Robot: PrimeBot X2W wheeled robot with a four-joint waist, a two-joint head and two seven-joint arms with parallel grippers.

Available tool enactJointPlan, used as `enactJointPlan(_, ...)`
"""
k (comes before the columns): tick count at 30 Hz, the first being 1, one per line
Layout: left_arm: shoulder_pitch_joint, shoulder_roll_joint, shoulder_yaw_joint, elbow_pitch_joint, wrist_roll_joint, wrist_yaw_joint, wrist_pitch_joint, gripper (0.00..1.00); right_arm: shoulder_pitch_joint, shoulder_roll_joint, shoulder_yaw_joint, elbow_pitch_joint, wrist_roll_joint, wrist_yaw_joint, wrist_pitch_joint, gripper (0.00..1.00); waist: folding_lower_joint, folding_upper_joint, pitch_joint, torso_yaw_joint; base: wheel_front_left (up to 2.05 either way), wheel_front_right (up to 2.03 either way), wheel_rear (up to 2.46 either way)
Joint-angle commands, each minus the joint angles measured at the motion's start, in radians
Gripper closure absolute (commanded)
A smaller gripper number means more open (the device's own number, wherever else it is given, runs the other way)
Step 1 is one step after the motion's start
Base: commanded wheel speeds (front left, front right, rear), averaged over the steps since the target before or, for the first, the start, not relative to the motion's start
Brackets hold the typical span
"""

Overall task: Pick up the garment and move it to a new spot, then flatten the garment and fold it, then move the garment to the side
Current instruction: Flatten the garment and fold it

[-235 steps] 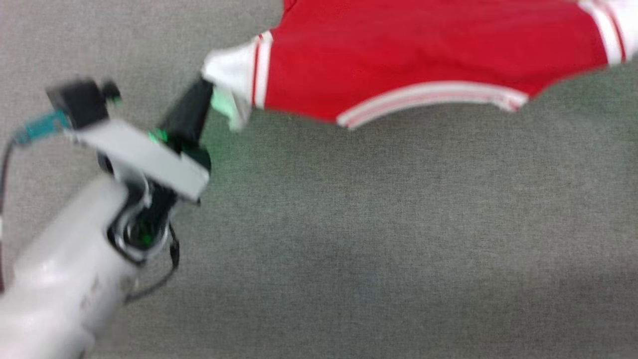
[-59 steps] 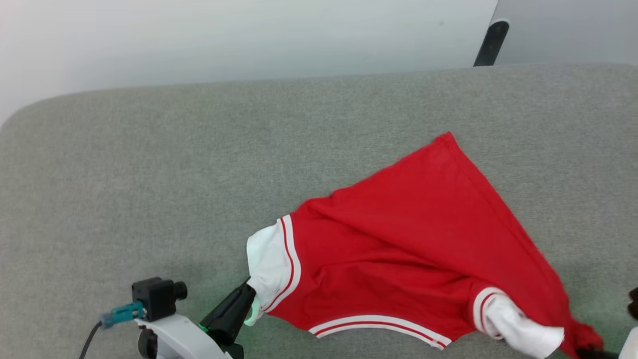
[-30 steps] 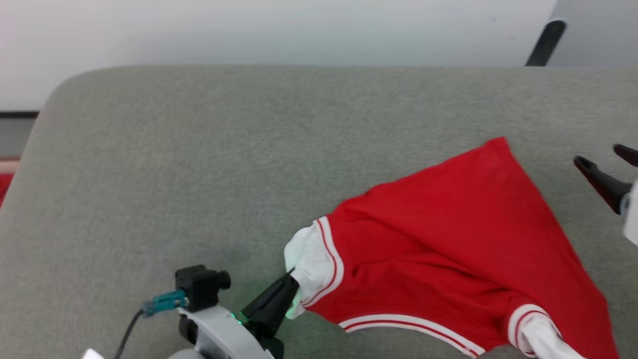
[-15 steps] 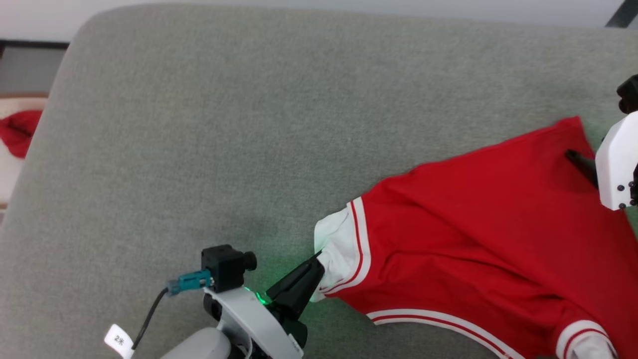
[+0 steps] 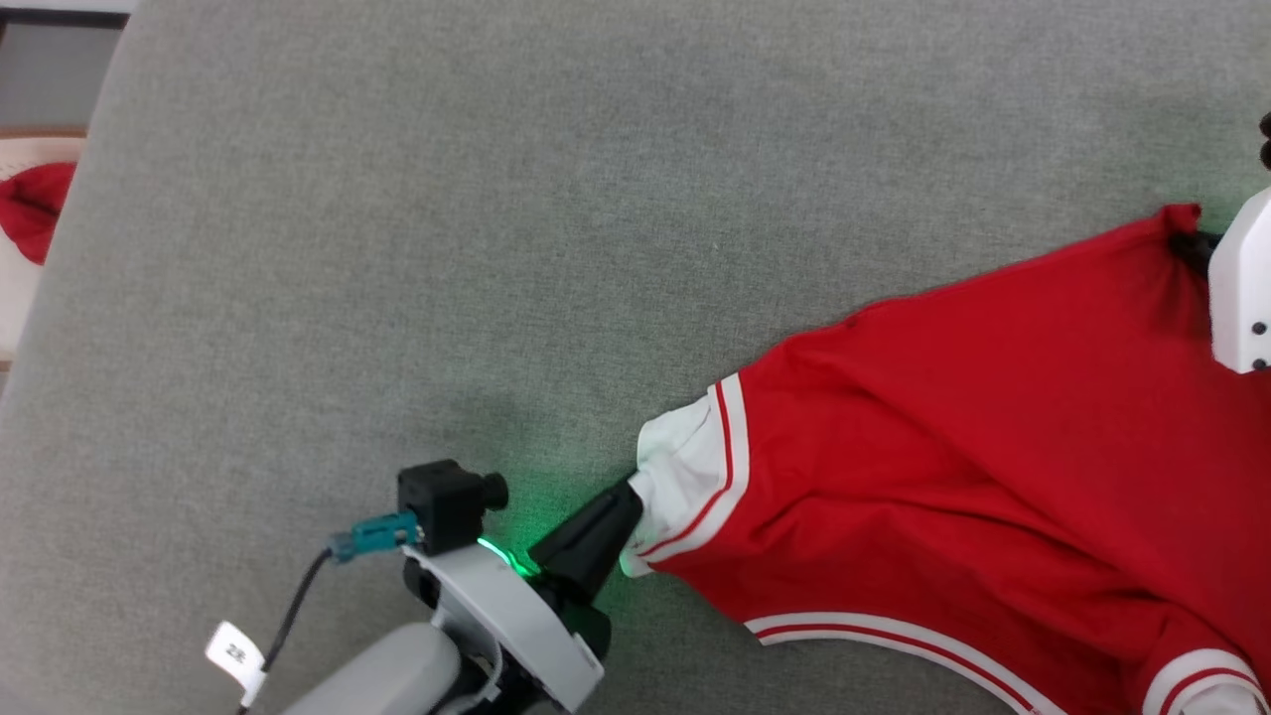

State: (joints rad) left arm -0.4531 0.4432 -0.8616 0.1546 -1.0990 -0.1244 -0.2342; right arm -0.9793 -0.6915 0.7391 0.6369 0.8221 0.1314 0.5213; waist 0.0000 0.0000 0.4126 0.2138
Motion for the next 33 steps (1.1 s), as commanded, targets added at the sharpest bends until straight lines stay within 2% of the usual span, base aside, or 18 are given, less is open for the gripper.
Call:
enactJointPlan(1, -0.019, 0.008, 0.009, 0.008, 0.009, -0.006, -0.008, 1.0, 0.016, 0.01, 0.032, 0.018, 0.024, -0.001, -0.027, 1.0, 0.0, 0.0, -0.017, -0.006, 0.0, 0.0, 0.0)
enactJointPlan(7, -0.084, 0.057, 0.064, 0.032, 0.005, -0.006, -0.018, 1.0, -0.063, 0.001, 0.017, 0.033, 0.097, -0.002, -0.166, 1.0, 0.0, 0.0, -0.063, -0.02, 0.0, 0.0, 0.0)
enactJointPlan(11, -0.19, 0.09, 0.106, 0.044, -0.014, -0.007, -0.018, 1.0, -0.126, 0.001, -0.01, 0.083, 0.094, -0.001, -0.266, 1.0, 0.0, 0.0, -0.075, -0.033, 0.0, 0.0, 0.0)
enactJointPlan(14, -0.301, 0.113, 0.12, 0.053, -0.04, -0.007, 0.004, 1.0, -0.197, 0.009, -0.054, 0.144, 0.075, -0.002, -0.363, 1.0, 0.0, 0.0, -0.073, -0.045, 0.0, 0.0, 0.0)
enactJointPlan(19, -0.539, 0.141, 0.147, 0.133, -0.087, -0.006, 0.053, 1.0, -0.35, 0.065, -0.144, 0.273, 0.018, -0.002, -0.519, 1.0, 0.0, 0.0, -0.04, -0.08, 0.0, 0.0, 0.0)
enactJointPlan(20, -0.539, 0.141, 0.147, 0.133, -0.087, -0.006, 0.053, 1.0, -0.35, 0.065, -0.144, 0.273, 0.018, -0.002, -0.519, 1.0, 0.0, 0.0, -0.04, -0.08, 0.0, 0.0, 0.0)
enactJointPlan(25, -0.811, 0.117, 0.182, 0.314, -0.108, -0.004, 0.046, 1.0, -0.528, 0.125, -0.246, 0.407, -0.015, -0.002, -0.655, 1.0, 0.0, 0.0, -0.005, -0.109, 0.0, 0.0, 0.0)
enactJointPlan(30, -1.051, 0.082, 0.214, 0.487, -0.094, -0.004, 0.001, 1.0, -0.684, 0.166, -0.316, 0.489, -0.032, -0.003, -0.747, 1.0, 0.0, 0.0, 0.018, -0.136, 0.0, 0.0, 0.0)
enactJointPlan(33, -1.107, 0.053, 0.237, 0.527, -0.095, -0.004, -0.024, 1.0, -0.721, 0.178, -0.34, 0.523, -0.048, -0.004, -0.77, 1.0, 0.0, 0.0, 0.022, -0.143, 0.0, 0.0, 0.0)
